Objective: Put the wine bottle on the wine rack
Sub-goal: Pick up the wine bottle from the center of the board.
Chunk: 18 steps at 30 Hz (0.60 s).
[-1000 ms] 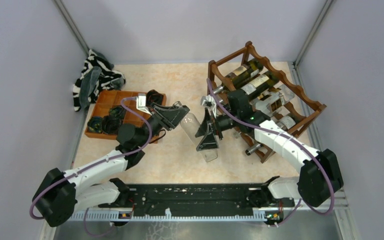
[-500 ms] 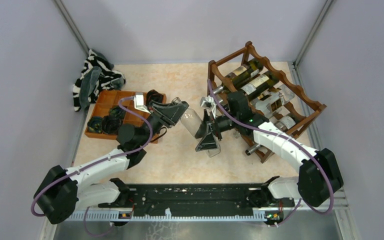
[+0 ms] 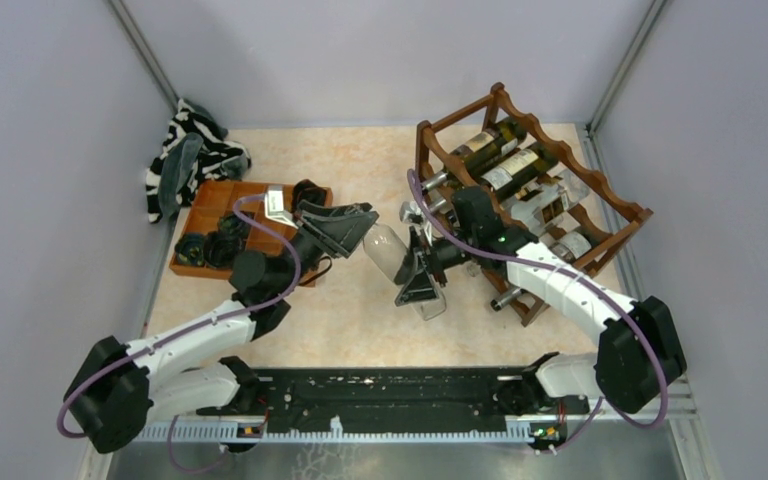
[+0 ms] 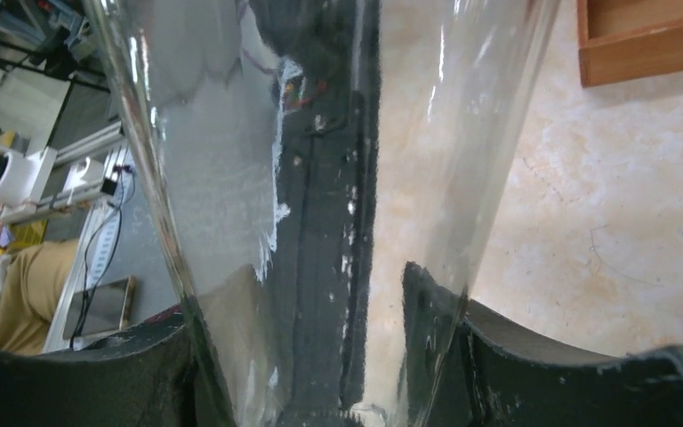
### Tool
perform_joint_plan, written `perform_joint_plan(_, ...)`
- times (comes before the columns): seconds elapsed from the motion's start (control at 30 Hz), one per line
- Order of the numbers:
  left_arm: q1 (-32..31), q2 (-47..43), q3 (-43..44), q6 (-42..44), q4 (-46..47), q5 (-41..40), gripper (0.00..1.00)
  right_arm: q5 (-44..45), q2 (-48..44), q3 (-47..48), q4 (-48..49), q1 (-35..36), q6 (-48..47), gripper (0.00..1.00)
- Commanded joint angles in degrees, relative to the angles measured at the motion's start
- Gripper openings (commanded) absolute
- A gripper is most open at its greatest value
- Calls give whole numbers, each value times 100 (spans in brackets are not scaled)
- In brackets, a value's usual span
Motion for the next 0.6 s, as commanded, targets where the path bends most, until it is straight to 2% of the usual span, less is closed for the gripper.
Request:
perform_joint_plan(0.0,-5,-647,-136,137,-85,53,97,-444,-253,314,-510,-136,-892,0)
perform_joint_plan(0.07,6,-1102,-174,450,-735,139,99,-434,-354,385,-886,-274,-1305,0)
perform_joint_plan(0.13,47,-1579,6,735,-1808,337,99,-319,-458,479,-1354,-377,-1944,0)
perform_joint_plan(0.27,113,-2240,849,1499,-4418,708,99,226,-599,825,-2744,-387,-3554,0)
perform_joint_plan(0.4,141,-2340,1893,2025,-6609,868,98,964,-709,1303,-4050,-371,-4980,0)
perform_joint_plan(0.47,149,-2250,2342,2024,-7197,1079,98,1324,-783,1503,-4473,-375,-5480,0)
perform_joint_plan(0.57,144,-2086,2886,1792,-7603,1606,96,1806,-898,1733,-4808,-355,-5959,0)
